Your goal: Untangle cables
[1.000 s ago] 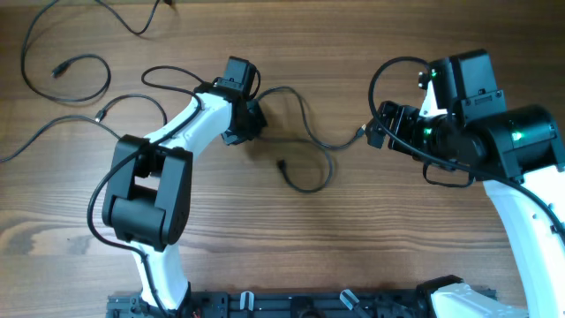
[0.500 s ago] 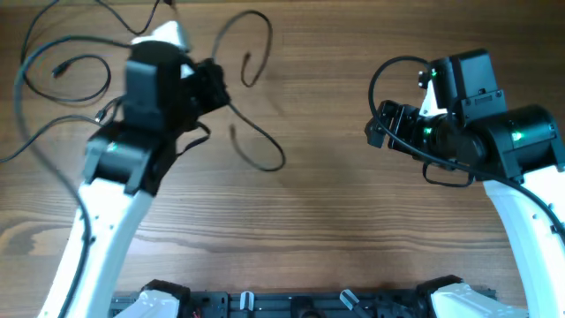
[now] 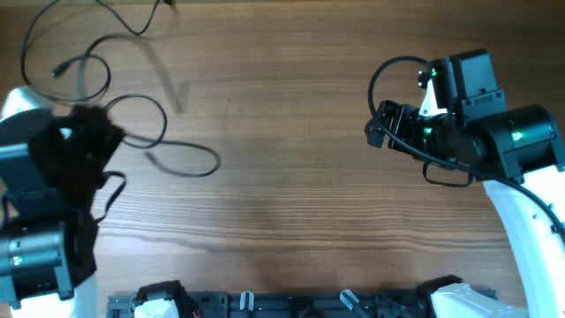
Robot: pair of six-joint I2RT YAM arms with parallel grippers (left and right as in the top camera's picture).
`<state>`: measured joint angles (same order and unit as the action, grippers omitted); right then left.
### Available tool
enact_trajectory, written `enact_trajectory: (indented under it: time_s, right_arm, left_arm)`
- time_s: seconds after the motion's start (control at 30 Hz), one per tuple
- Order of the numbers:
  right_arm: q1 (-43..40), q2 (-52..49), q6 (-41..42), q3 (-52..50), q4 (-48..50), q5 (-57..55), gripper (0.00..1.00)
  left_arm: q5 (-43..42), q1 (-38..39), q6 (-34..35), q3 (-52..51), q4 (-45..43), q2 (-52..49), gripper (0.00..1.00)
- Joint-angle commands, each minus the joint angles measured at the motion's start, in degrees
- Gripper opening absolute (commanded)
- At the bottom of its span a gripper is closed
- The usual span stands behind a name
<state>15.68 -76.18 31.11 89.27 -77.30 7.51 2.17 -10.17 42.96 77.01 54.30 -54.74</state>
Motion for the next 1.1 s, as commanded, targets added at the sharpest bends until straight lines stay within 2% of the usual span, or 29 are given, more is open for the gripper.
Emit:
enact_trajectory:
  time_s: [0.0,0.03,0.13,0.3,0.4,0.53,0.67,0.9,1.07]
  right_arm:
    - [-0.2,0.2,-1.2,-0.4,0.3,0.5,1.00]
    - [-0.2,0.2,-1.2,-0.4,0.3,0.5,1.00]
    - [-0.2,0.2,-1.2,-0.4,0.5,0.3,1.00]
    - [-0.2,0.2,-1.2,-0.4,0.7,0.3,1.00]
    - [-0.2,0.2,-1.2,-0.4,0.7,0.3,1.00]
    - [-0.2,0.2,-1.2,-0.4,0.7,0.3,1.00]
    - [-0.2,0.2,-1.6,-0.4,0.7,0.3,1.00]
    - [-0.2,0.2,-1.7,-0.4,0.7,0.0,1.00]
    - [-0.2,0.2,-2.6,-0.4,0.7,-0.2,1.00]
  left_arm:
    - [1.6,-12.2,1.3,0.4,3.1,-0.1,0.04]
    - [1.6,-16.5,1.2,0.4,3.8,-0.6,0.04]
    - [0.4,-23.2,1.2,0.4,5.2,-2.0,0.04]
    - [0.3,-30.5,1.5,0.4,5.2,-6.4,0.04]
    - [-0.2,-34.6,5.4,0.4,4.8,-10.1,0.04]
    - [-5.4,-38.5,5.6,0.4,4.2,-14.6,0.04]
    - [-6.5,-44.0,8.3,0.4,4.3,-20.0,0.04]
    - [-6.7,-51.4,18.1,0.1,6.0,-28.0,0.04]
    - [-6.6,-52.6,21.2,0.1,2.9,-32.7,0.11]
